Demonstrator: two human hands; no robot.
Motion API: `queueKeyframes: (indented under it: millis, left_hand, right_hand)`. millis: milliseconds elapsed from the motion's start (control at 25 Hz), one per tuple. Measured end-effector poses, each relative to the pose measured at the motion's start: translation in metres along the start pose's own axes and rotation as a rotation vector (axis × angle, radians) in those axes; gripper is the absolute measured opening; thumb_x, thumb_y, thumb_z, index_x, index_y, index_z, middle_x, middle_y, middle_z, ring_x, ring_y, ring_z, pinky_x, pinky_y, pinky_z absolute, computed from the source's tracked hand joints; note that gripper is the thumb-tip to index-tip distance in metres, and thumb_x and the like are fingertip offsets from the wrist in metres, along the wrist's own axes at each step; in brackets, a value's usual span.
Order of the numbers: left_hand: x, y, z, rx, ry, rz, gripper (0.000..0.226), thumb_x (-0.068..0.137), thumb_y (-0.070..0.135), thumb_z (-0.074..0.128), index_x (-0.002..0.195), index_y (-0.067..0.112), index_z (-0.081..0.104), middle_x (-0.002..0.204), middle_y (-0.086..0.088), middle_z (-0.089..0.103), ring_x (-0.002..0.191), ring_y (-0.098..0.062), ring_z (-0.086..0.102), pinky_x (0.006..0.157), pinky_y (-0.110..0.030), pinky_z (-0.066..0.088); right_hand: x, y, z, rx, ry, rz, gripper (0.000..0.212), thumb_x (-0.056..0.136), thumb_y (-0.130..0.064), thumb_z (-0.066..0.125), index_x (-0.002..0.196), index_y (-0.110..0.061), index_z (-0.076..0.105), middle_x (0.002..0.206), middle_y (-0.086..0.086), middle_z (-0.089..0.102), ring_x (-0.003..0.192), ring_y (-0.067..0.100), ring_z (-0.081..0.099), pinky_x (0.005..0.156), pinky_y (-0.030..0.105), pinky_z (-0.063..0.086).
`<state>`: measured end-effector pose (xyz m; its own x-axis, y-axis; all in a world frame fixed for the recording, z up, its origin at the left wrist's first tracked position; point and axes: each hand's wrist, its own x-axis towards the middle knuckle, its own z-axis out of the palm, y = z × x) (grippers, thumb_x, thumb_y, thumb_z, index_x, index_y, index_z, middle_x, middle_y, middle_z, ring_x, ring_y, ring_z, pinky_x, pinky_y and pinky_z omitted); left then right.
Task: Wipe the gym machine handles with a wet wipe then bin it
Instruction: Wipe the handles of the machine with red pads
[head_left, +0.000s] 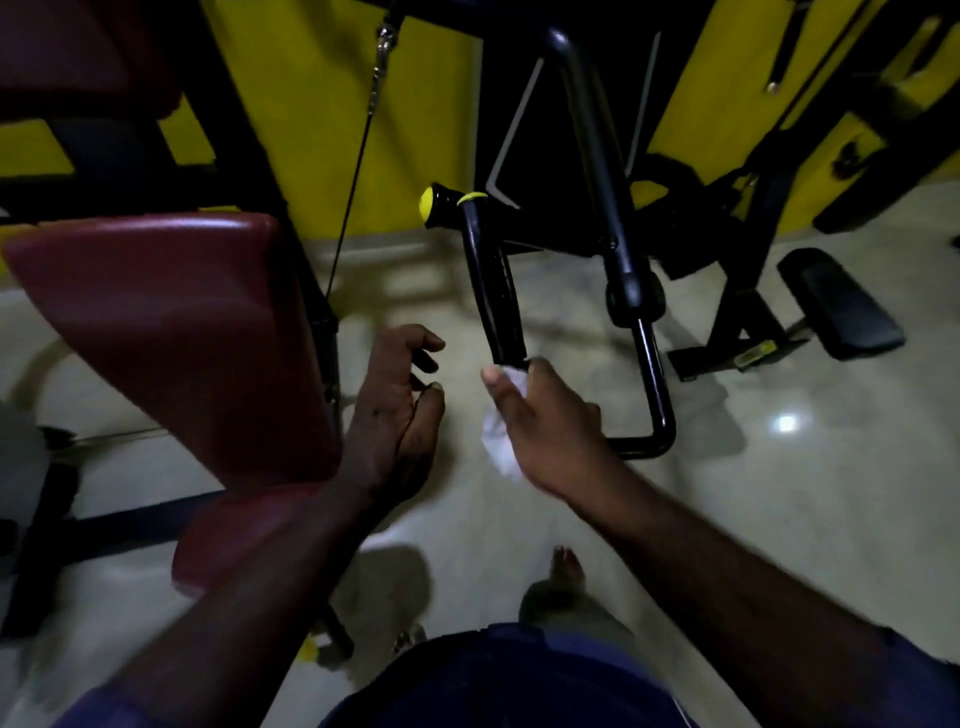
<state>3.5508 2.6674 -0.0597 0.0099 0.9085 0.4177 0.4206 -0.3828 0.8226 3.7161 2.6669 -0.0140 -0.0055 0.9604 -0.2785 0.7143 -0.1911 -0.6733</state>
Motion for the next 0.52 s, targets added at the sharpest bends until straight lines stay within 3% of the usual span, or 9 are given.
queueKeyframes:
  millis: [120,160,240,360,440,520]
  left_hand:
    - [-0.007,-0.001,-0.002,-0.079,-0.103,0.054,0.040,0.083,0.000,0.049,0.123,0.006,0.052,0.118,-0.005,0.052,0.103,-0.022,0.057,0.083,-0.039,0.050]
    - [-0.007,-0.001,-0.003,-0.091,-0.122,0.059,0.040,0.084,0.001,0.049,0.123,0.006,0.052,0.118,-0.004,0.052,0.104,-0.022,0.057,0.083,-0.038,0.050]
    - [-0.001,0.000,-0.002,-0.109,-0.130,0.050,0.038,0.085,0.003,0.050,0.123,0.007,0.053,0.117,-0.004,0.053,0.105,-0.022,0.057,0.083,-0.039,0.050]
    - [0.000,0.005,0.003,-0.147,-0.166,0.071,0.038,0.086,0.004,0.050,0.124,0.008,0.051,0.117,-0.001,0.051,0.106,-0.022,0.056,0.084,-0.039,0.049]
    - [0.001,0.005,0.003,-0.155,-0.165,0.089,0.042,0.086,0.004,0.052,0.127,0.007,0.048,0.122,0.000,0.049,0.110,-0.022,0.054,0.088,-0.039,0.048]
    - [0.000,0.008,0.006,-0.159,-0.101,0.114,0.047,0.085,0.006,0.055,0.130,0.006,0.045,0.129,0.000,0.045,0.115,-0.021,0.051,0.092,-0.037,0.046]
  right_hand:
    - [0.012,-0.020,0.011,0.212,0.132,0.042,0.041,0.097,-0.064,0.049,0.102,-0.023,0.049,0.080,-0.008,0.073,0.080,0.019,0.072,0.096,0.050,0.052]
    - [0.006,-0.018,0.015,0.126,0.152,0.008,0.041,0.099,-0.061,0.048,0.104,-0.020,0.048,0.078,-0.008,0.073,0.080,0.020,0.073,0.095,0.048,0.051]
    - [-0.013,0.006,0.024,-0.266,0.285,-0.143,0.042,0.103,-0.056,0.042,0.110,-0.014,0.047,0.081,-0.008,0.074,0.079,0.020,0.071,0.092,0.043,0.045]
    - [-0.042,0.049,0.028,-0.764,0.457,-0.277,0.033,0.106,-0.046,0.046,0.110,-0.014,0.055,0.082,-0.005,0.061,0.073,0.023,0.062,0.088,0.045,0.037]
    - [-0.036,0.036,0.039,-0.696,0.489,-0.190,0.032,0.107,-0.042,0.044,0.112,-0.012,0.054,0.083,-0.002,0.063,0.075,0.027,0.064,0.089,0.048,0.036]
    - [-0.020,0.003,0.045,-0.410,0.497,-0.047,0.035,0.106,-0.044,0.044,0.117,-0.011,0.046,0.093,-0.002,0.075,0.084,0.025,0.071,0.090,0.047,0.034]
